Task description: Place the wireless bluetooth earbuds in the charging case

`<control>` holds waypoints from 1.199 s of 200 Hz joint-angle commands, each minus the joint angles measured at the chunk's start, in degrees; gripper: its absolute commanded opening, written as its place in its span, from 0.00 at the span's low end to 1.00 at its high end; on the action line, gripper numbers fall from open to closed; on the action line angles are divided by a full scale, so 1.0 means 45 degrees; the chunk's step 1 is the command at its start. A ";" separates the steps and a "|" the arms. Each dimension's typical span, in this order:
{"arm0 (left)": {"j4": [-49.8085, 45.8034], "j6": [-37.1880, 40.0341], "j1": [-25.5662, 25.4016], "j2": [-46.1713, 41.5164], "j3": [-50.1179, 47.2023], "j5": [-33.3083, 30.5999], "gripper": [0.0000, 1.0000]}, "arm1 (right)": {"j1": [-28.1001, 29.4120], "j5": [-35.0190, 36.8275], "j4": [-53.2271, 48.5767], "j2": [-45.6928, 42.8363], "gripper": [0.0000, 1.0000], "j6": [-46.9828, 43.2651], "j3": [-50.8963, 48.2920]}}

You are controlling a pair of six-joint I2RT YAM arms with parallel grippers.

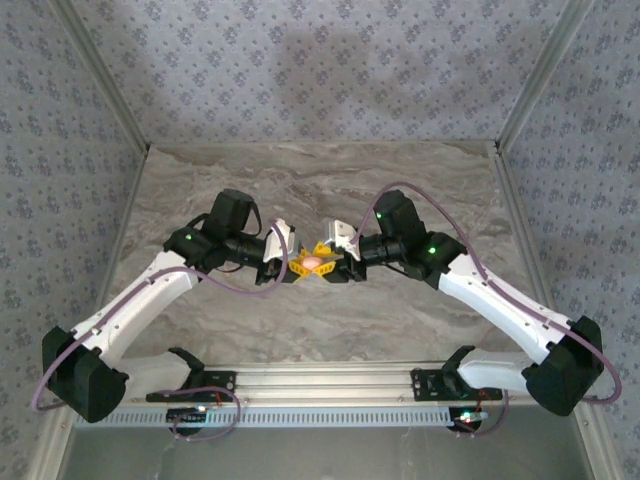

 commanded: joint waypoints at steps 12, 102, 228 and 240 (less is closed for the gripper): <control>-0.0286 0.0189 -0.0125 -0.0258 0.0254 0.0377 0.20 | -0.0213 0.0777 0.0242 -0.0413 0.43 0.0374 0.0199; -0.0465 0.0310 -0.0085 -0.0372 0.0214 0.0371 0.18 | -0.0826 0.1855 0.0613 -0.0817 0.44 0.0854 -0.0020; 0.4099 -0.5024 0.3589 -0.0601 -0.1787 0.0617 0.15 | -0.0860 0.3198 0.0185 0.0288 0.52 0.4982 0.1178; 0.4459 -0.5708 0.4037 -0.0626 -0.2000 0.0366 0.15 | -0.0703 0.3695 -0.0206 0.0766 0.52 0.5724 0.1556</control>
